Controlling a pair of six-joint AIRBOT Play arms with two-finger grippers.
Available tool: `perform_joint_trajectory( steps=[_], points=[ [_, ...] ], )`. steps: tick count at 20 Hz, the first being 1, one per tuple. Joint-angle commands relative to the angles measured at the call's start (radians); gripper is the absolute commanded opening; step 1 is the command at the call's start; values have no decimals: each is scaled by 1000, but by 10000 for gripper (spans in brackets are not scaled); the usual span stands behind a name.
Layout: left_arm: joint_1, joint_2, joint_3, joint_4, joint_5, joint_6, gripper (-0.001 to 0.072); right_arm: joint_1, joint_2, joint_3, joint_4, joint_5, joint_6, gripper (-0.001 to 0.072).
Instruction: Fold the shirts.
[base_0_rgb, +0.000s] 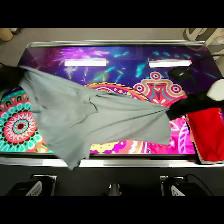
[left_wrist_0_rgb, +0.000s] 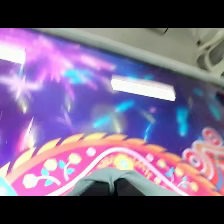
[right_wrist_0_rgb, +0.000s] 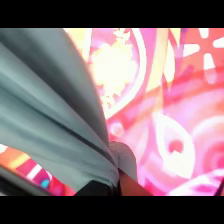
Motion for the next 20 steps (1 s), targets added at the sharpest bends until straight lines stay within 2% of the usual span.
perform_joint_trajectory(
  steps=[1,2,5,6,7,8,9,10,11,12,13,15,16,17,20],
  points=[
    [0,-221,-92,2,20,31,26,0,-180,-147,57,-406,16,16],
    [0,-279,-92,-12,56,31,26,0,-222,-147,85,-481,45,17],
    [-2,-419,-93,-108,87,27,26,1,-300,-147,254,-597,241,17],
    [-10,-456,-92,-133,71,27,26,1,-316,-147,306,-628,241,20],
    [-19,-488,-92,-146,51,22,30,1,-327,-147,308,-689,239,63],
    [-23,-511,-84,-145,30,9,141,-4,-330,-145,308,-732,239,234],
    [-16,-527,-62,-140,-10,9,453,-25,-324,-125,307,-724,231,484],
    [4,-532,-27,-106,-65,10,674,-62,-314,-89,308,-670,200,579],
    [34,-531,15,-50,-134,9,670,-109,-303,-47,308,-589,142,582],
    [72,-531,58,28,-234,9,595,-172,-293,-5,307,-494,71,586],
    [103,-530,78,114,-328,5,487,-235,-288,24,307,-405,24,584],
    [154,-528,43,262,-459,-60,475,-354,-290,36,303,-207,-34,556],
    [169,-525,-4,275,-488,-58,482,-395,-295,22,293,-132,-54,554],
    [174,-523,-57,259,-488,-43,513,-418,-298,-2,288,-84,-79,554],
    [154,-524,-195,167,-415,5,519,-422,-299,-91,266,-21,-129,566]
  ],
)
